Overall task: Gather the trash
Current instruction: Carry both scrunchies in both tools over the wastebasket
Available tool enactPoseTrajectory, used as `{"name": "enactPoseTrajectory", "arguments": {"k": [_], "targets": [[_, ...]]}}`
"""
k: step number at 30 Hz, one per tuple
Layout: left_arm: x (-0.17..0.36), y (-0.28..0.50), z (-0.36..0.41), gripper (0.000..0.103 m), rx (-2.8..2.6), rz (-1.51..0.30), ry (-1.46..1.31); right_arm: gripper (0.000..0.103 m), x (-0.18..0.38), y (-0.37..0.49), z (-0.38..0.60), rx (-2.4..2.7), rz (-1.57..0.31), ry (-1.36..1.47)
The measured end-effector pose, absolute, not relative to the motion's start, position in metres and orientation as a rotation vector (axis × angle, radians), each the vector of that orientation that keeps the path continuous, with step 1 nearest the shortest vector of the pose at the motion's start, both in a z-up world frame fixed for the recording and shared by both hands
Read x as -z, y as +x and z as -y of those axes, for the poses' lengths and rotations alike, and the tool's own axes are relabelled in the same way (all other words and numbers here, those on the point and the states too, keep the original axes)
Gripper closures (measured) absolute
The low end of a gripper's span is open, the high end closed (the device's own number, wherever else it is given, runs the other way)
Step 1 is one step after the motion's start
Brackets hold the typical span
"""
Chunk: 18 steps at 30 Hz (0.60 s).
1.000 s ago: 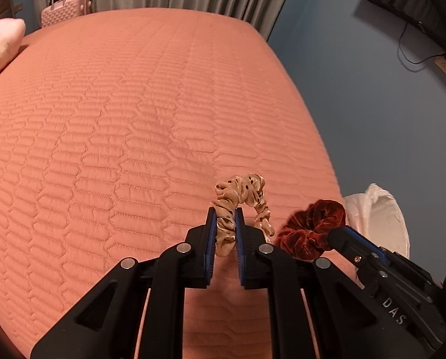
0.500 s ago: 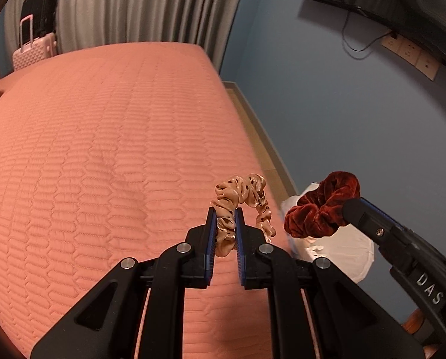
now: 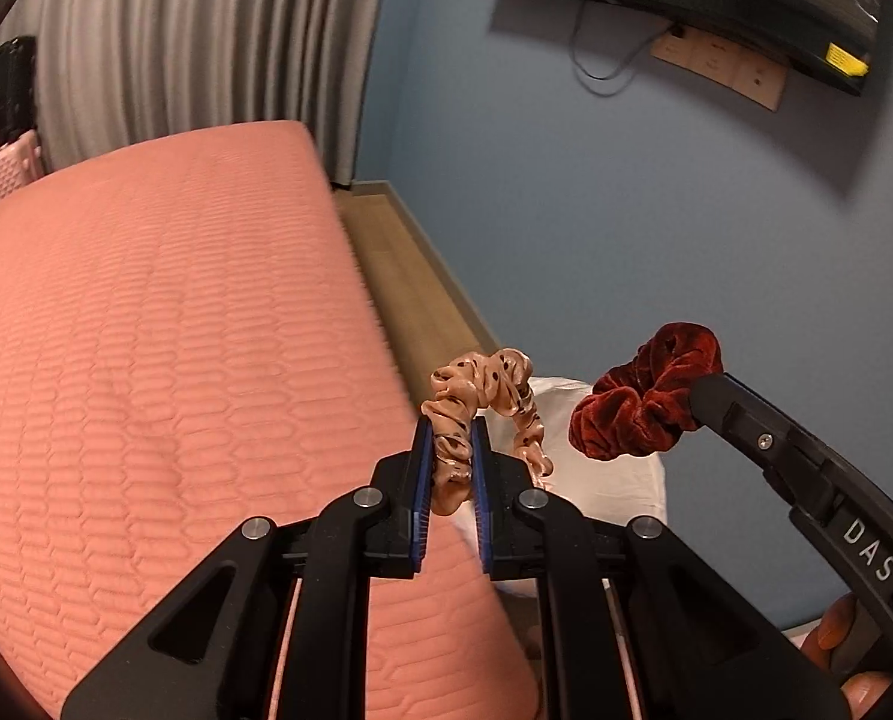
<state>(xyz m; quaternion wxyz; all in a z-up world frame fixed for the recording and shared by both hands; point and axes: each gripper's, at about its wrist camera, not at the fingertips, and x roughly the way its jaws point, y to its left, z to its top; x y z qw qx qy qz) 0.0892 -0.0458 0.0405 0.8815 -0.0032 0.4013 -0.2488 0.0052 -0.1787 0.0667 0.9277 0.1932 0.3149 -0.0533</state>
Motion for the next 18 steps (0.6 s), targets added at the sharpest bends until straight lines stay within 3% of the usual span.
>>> {"name": "enactPoseTrajectory", "arguments": {"k": [9, 11, 15, 18], "targets": [[-0.047, 0.08, 0.091, 0.087, 0.578, -0.829, 0.034, 0.097, -0.066, -0.012, 0.219, 0.171, -0.629, 0.427], [-0.048, 0.081, 0.096, 0.078, 0.575, -0.833, 0.031, 0.097, -0.065, -0.014, 0.225, 0.181, -0.627, 0.432], [-0.049, 0.08, 0.101, 0.07, 0.579, -0.826, 0.031, 0.097, -0.066, -0.016, 0.232, 0.192, -0.624, 0.437], [-0.051, 0.079, 0.103, 0.056, 0.568, -0.816, 0.024, 0.097, -0.063, -0.017, 0.234, 0.194, -0.623, 0.438]]}}
